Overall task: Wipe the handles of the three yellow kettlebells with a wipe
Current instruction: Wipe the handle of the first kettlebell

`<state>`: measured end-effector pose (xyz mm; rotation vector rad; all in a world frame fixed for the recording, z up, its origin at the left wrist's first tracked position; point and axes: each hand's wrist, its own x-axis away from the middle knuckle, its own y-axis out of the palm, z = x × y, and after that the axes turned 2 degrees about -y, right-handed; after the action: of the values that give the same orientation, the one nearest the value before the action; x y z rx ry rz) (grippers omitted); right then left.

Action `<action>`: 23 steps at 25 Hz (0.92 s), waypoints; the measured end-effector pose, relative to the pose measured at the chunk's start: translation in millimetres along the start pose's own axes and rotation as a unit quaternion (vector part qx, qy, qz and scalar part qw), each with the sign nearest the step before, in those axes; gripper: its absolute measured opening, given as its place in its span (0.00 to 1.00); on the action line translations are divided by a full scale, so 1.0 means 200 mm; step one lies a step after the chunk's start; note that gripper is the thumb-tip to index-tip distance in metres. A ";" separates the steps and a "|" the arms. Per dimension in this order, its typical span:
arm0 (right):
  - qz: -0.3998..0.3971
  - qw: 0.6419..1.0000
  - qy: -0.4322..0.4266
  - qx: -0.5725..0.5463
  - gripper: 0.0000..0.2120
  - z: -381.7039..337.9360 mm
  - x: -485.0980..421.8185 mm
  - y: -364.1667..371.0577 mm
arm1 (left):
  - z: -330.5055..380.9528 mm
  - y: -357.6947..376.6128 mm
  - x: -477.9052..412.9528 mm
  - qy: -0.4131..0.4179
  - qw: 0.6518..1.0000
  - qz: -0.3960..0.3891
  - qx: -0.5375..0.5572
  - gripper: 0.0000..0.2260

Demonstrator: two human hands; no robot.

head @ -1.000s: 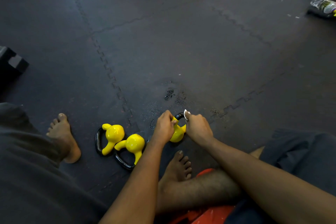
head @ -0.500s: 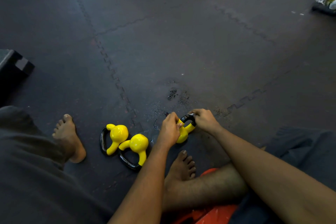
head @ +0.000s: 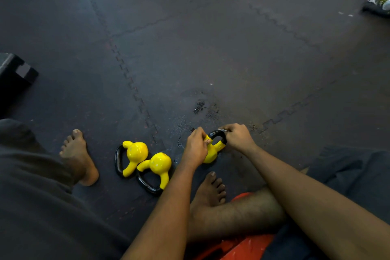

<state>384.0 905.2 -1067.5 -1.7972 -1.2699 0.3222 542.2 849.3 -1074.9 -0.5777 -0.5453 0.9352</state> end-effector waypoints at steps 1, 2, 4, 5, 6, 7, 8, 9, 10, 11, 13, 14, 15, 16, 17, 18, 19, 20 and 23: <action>0.016 1.000 -0.018 -0.002 0.20 -0.02 0.01 0.00 | 0.00 0.00 -0.01 0.003 1.000 0.005 -0.002 0.06; 0.026 0.999 -0.028 -0.014 0.20 -0.03 0.01 0.01 | -0.01 0.00 -0.01 0.004 1.000 0.008 -0.003 0.06; 0.031 0.999 -0.014 -0.040 0.20 -0.02 0.02 0.03 | -0.01 0.00 -0.02 -0.003 1.000 0.005 -0.002 0.06; 0.026 0.999 0.004 -0.043 0.19 -0.01 0.03 0.04 | -0.01 -0.01 -0.03 -0.006 1.000 0.003 -0.001 0.06; 0.014 0.999 0.023 -0.033 0.18 0.01 0.02 0.04 | -0.01 -0.01 -0.03 -0.007 1.000 0.001 -0.002 0.06; 0.000 0.999 0.043 -0.014 0.17 0.04 0.02 0.04 | -0.01 -0.01 -0.03 -0.008 1.000 0.000 -0.003 0.06; -0.012 0.998 0.057 0.004 0.16 0.05 0.02 0.04 | -0.01 -0.01 -0.03 -0.009 1.000 0.000 -0.004 0.06; -0.017 0.998 0.060 0.019 0.15 0.05 0.01 0.04 | -0.01 -0.01 -0.02 -0.011 1.000 0.000 -0.005 0.06; -0.014 0.998 0.051 0.033 0.14 0.05 0.01 0.04 | 0.00 -0.01 -0.02 -0.012 1.000 0.001 -0.003 0.06; 0.000 0.998 0.028 0.049 0.14 0.03 0.01 0.04 | -0.01 -0.01 -0.02 -0.012 1.000 0.003 -0.002 0.06; 0.050 0.996 -0.032 0.061 0.14 -0.03 0.02 0.05 | -0.01 -0.01 -0.03 -0.015 1.000 0.009 0.002 0.06; 0.075 0.994 -0.057 0.058 0.14 -0.04 0.03 0.06 | -0.01 -0.01 -0.04 -0.018 1.000 0.010 0.004 0.06; 0.091 0.991 -0.070 0.064 0.14 -0.06 0.05 0.07 | -0.01 -0.02 -0.05 -0.020 1.000 0.008 0.006 0.06; 0.098 0.990 -0.069 0.074 0.13 -0.06 0.06 0.08 | -0.01 -0.02 -0.05 -0.020 1.000 0.006 0.006 0.07; 0.095 0.991 -0.054 0.081 0.13 -0.05 0.06 0.09 | -0.01 -0.02 -0.05 -0.021 1.000 0.004 0.005 0.07; 0.087 0.992 -0.032 0.082 0.13 -0.03 0.06 0.10 | -0.01 -0.02 -0.05 -0.022 1.000 0.001 0.003 0.06; 0.073 0.994 -0.008 0.077 0.13 -0.02 0.05 0.10 | 0.00 -0.02 -0.05 -0.023 1.000 0.000 0.000 0.06; 0.056 0.996 0.012 0.067 0.13 0.00 0.04 0.10 | 0.00 -0.03 -0.04 -0.022 1.000 -0.001 -0.003 0.06; 0.030 0.998 0.028 0.053 0.12 0.02 0.02 0.08 | 0.00 -0.03 -0.03 -0.013 1.000 -0.004 -0.008 0.05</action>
<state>392.7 909.5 -1080.9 -1.7444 -1.1414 0.3624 542.6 841.9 -1071.3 -0.5790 -0.5791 0.9333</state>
